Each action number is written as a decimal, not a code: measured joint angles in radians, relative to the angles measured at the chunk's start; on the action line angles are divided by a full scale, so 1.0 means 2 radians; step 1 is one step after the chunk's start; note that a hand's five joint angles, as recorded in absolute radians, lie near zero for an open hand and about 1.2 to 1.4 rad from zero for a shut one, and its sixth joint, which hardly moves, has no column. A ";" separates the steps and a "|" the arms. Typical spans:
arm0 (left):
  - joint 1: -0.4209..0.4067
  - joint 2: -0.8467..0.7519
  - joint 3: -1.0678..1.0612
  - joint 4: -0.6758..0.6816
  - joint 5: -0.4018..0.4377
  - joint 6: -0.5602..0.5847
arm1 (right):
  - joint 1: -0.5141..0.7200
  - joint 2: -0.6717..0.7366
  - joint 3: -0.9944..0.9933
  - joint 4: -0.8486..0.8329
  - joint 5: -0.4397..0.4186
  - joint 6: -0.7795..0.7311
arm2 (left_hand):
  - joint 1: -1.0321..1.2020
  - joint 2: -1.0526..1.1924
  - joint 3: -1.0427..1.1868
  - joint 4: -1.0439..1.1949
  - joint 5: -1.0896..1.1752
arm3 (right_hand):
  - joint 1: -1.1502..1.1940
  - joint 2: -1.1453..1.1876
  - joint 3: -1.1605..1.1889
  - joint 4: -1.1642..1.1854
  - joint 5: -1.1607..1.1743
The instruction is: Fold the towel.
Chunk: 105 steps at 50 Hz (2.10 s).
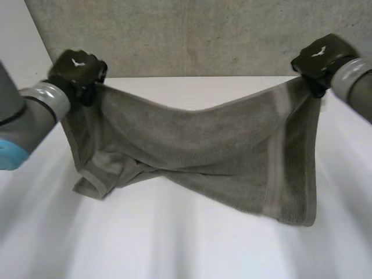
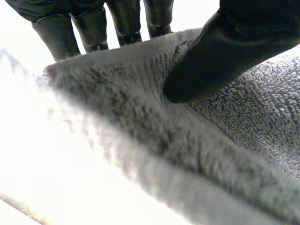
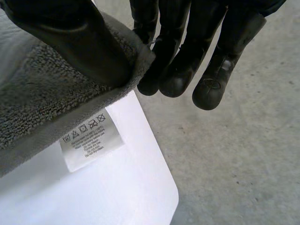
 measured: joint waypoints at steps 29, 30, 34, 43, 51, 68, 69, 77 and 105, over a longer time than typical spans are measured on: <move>0.008 0.004 0.145 0.175 -0.035 -0.183 | 0.027 0.004 -0.007 -0.383 0.038 -0.011 | 0.000 0.000 0.001 0.000 0.002 | 0.000 0.002 0.000 0.000 0.000; 0.009 0.004 0.127 0.169 -0.027 -0.182 | 0.027 0.004 0.002 -0.360 0.033 -0.009 | 0.000 0.000 0.001 0.000 0.002 | 0.000 0.002 0.000 0.000 0.000; 0.010 0.004 0.059 0.164 -0.005 -0.173 | 0.024 0.004 0.047 -0.294 0.012 -0.004 | 0.000 0.000 0.001 0.000 0.002 | 0.000 0.002 0.000 0.000 0.000; 0.013 -0.012 -0.109 0.178 0.047 -0.080 | 0.015 0.009 0.200 -0.247 -0.032 -0.001 | 0.000 0.000 0.001 0.000 0.002 | 0.000 0.002 0.000 0.000 0.000; 0.026 -0.034 -0.212 0.179 0.069 0.064 | -0.005 0.017 0.274 -0.254 -0.028 -0.001 | 0.000 0.000 0.002 0.000 0.003 | 0.000 0.002 0.000 0.000 0.000; 0.044 -0.050 -0.264 0.183 0.063 0.119 | -0.018 -0.018 0.308 -0.254 -0.011 0.048 | -0.243 -0.275 -0.287 -0.274 -0.268 | 0.000 0.002 0.000 0.000 0.000; 0.044 -0.051 -0.264 0.182 0.062 0.119 | -0.018 -0.019 0.308 -0.254 -0.011 0.048 | -0.260 -0.291 -0.302 -0.290 -0.284 | 0.000 0.002 0.000 0.000 0.000; 0.047 -0.063 -0.263 0.182 0.054 0.119 | -0.021 -0.018 0.313 -0.256 -0.009 0.050 | -0.291 -0.325 -0.336 -0.316 -0.322 | 0.000 0.002 0.000 0.000 0.000; 0.079 -0.028 -0.287 0.180 0.031 0.114 | -0.029 -0.068 0.334 -0.252 0.005 0.050 | -0.004 -0.004 -0.002 0.002 -0.002 | 0.000 0.002 0.000 0.000 0.000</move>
